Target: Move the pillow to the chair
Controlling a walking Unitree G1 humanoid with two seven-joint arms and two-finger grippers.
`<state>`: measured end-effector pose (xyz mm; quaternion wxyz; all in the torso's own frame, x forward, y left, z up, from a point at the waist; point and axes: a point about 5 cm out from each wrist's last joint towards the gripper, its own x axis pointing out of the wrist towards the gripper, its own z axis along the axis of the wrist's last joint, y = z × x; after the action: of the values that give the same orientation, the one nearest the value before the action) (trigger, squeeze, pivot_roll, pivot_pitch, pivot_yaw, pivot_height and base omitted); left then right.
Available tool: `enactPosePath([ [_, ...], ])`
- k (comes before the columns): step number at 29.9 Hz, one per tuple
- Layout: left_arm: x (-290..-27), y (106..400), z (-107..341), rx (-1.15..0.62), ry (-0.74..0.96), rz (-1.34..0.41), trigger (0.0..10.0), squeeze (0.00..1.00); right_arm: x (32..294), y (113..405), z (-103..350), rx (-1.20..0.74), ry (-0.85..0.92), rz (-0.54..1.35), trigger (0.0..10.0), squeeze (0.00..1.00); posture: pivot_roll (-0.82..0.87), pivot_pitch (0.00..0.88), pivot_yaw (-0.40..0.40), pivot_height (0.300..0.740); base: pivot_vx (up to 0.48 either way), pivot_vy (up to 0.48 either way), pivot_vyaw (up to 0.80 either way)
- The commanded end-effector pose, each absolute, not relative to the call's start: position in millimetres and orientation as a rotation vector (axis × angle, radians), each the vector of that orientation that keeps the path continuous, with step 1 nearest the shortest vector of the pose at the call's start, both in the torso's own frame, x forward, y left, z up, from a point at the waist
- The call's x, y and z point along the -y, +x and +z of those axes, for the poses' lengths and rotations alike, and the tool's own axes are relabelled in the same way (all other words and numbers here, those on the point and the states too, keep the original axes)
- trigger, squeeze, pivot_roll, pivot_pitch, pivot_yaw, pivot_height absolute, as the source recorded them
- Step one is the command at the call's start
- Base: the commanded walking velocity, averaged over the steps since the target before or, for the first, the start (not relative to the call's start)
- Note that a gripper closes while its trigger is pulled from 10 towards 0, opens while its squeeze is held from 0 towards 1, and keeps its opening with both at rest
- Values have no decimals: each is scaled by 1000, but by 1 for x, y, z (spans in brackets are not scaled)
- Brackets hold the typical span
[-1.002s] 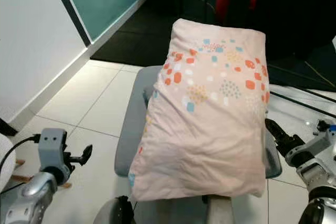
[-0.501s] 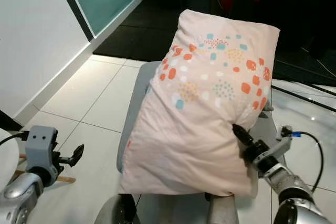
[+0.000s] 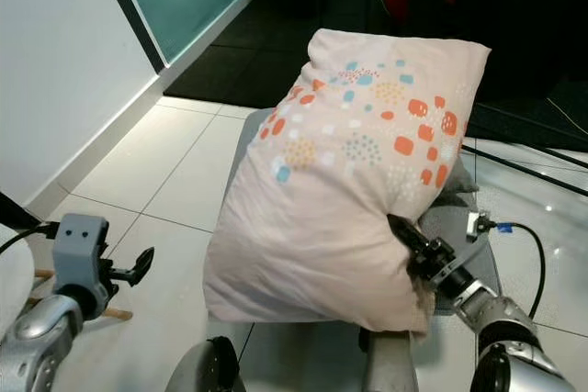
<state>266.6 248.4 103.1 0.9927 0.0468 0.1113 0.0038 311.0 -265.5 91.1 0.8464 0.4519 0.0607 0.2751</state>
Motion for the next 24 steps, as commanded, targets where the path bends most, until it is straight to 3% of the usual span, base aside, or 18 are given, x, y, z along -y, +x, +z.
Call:
enactPosePath([
  [1,-250,265,95,-258,87,26,10000,0,260,315,96,-100,963,615,0,0,-47,180,107,542,0,0,0],
  [19,-219,296,98,-192,17,1,10000,0,218,356,142,-61,751,702,0,0,-133,88,64,542,0,0,0],
  [24,-215,307,106,-155,-6,6,10000,0,192,384,196,38,562,667,0,0,-153,68,57,542,0,0,0],
])
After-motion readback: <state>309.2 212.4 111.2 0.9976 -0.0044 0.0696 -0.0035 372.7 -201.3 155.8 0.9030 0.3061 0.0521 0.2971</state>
